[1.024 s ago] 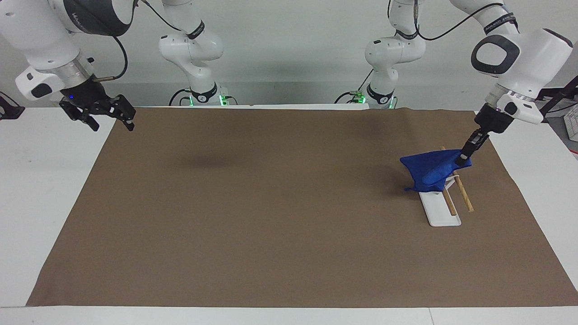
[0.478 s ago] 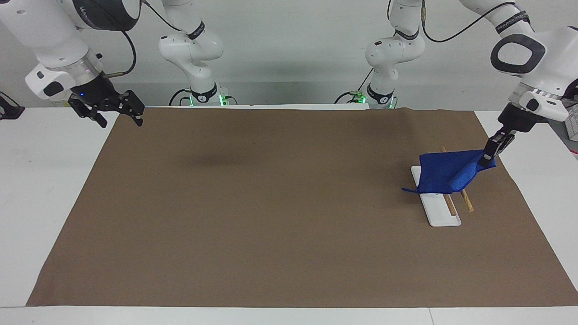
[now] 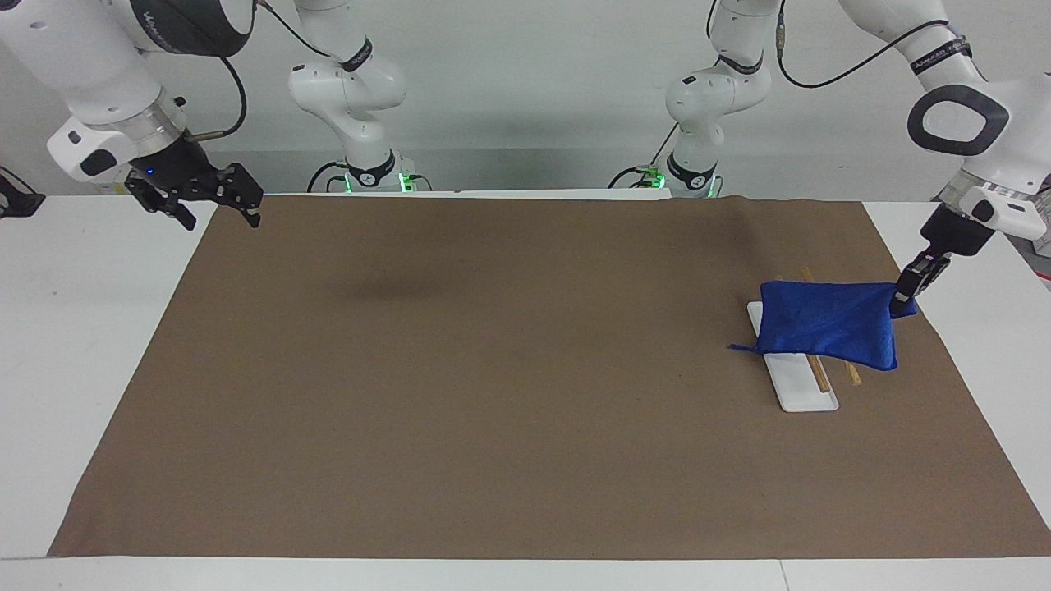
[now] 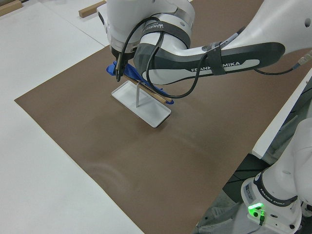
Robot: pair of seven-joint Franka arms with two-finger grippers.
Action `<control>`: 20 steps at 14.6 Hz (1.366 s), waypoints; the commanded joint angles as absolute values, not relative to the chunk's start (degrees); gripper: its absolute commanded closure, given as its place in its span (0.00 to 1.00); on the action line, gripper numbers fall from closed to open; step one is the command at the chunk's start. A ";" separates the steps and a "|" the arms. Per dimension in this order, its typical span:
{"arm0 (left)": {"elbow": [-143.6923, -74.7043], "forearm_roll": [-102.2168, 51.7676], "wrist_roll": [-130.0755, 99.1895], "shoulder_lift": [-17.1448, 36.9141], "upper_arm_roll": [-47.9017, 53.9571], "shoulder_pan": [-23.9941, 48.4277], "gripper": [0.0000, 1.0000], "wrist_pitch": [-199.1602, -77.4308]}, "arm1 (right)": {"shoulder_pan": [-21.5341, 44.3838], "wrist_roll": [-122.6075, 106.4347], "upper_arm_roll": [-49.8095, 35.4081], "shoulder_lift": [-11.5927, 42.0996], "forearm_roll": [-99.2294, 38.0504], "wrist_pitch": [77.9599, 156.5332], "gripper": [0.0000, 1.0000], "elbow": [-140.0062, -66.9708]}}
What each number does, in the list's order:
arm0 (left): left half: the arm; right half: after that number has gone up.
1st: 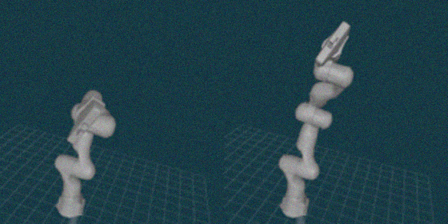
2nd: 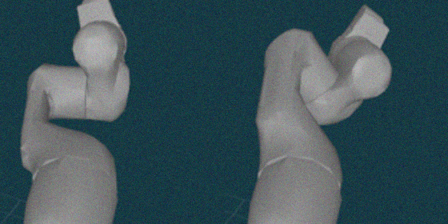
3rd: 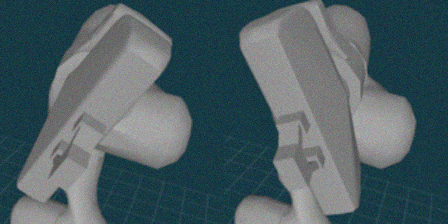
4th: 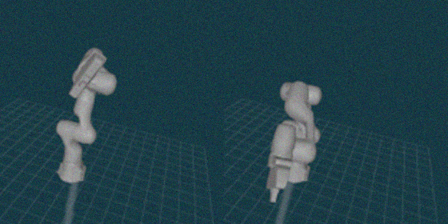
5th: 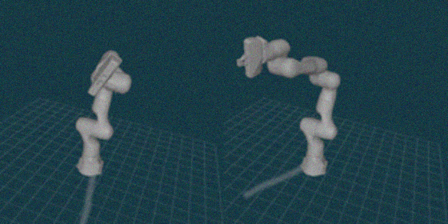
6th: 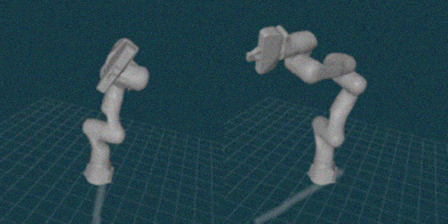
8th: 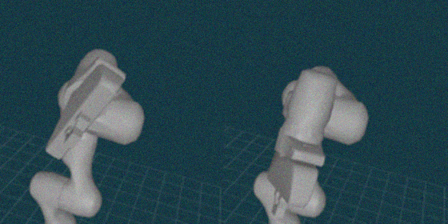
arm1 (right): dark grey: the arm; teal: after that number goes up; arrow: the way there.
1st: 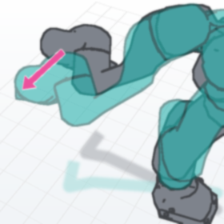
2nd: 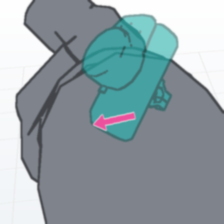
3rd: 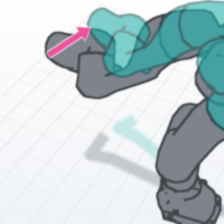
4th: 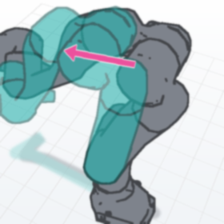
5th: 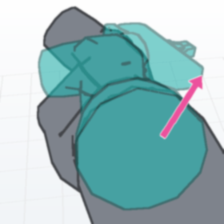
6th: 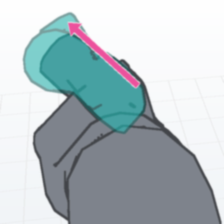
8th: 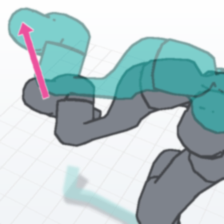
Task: Right arm passes towel to left arm to hang
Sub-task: 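Drape the towel over the rack rods with the left gripper while the right gripper withdraws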
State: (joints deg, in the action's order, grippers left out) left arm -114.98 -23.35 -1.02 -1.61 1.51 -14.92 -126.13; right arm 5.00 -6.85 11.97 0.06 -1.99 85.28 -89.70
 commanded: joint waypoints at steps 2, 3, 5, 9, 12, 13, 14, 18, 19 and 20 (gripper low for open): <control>-118.38 -22.85 1.93 -2.46 1.58 -17.31 1.00 -127.35 | 4.75 -7.29 11.95 0.88 -1.93 83.67 0.00 -88.24; -118.91 -22.68 2.28 -2.37 1.58 -17.40 0.98 -127.44 | 4.75 -7.21 12.04 0.88 -1.93 83.67 0.00 -88.24; -119.27 -22.50 2.20 -2.29 1.58 -18.63 0.96 -127.44 | 4.83 -7.12 12.04 0.88 -1.93 83.76 0.00 -88.24; -120.50 -15.40 2.29 -2.37 1.58 -18.55 0.49 -127.09 | 4.92 -7.12 12.13 0.88 -1.93 83.76 0.00 -88.24; -120.24 -11.88 2.20 -2.37 1.58 -18.81 0.00 -126.48 | 4.92 -7.12 12.13 0.88 -1.93 83.67 0.00 -88.24; -119.80 -10.91 2.28 -2.20 1.58 -18.98 0.00 -126.47 | 4.92 -7.12 12.13 0.88 -1.93 83.67 0.00 -88.33; -119.36 -9.94 2.29 -2.11 1.58 -18.90 0.00 -126.47 | 4.92 -7.12 12.13 0.88 -1.93 83.67 0.00 -88.33; -112.26 -4.85 2.29 -1.41 1.84 -17.67 0.00 -118.34 | 4.92 -7.03 12.22 0.88 -1.93 84.02 0.00 -88.24; -110.06 -4.23 2.29 -1.41 1.85 -16.45 0.00 -114.47 | 4.92 -7.03 12.22 0.88 -1.93 84.11 0.00 -88.33; -107.78 -3.78 2.29 -1.41 1.85 -15.22 0.00 -110.69 | 5.01 -7.03 12.48 0.88 -1.93 84.29 0.00 -88.24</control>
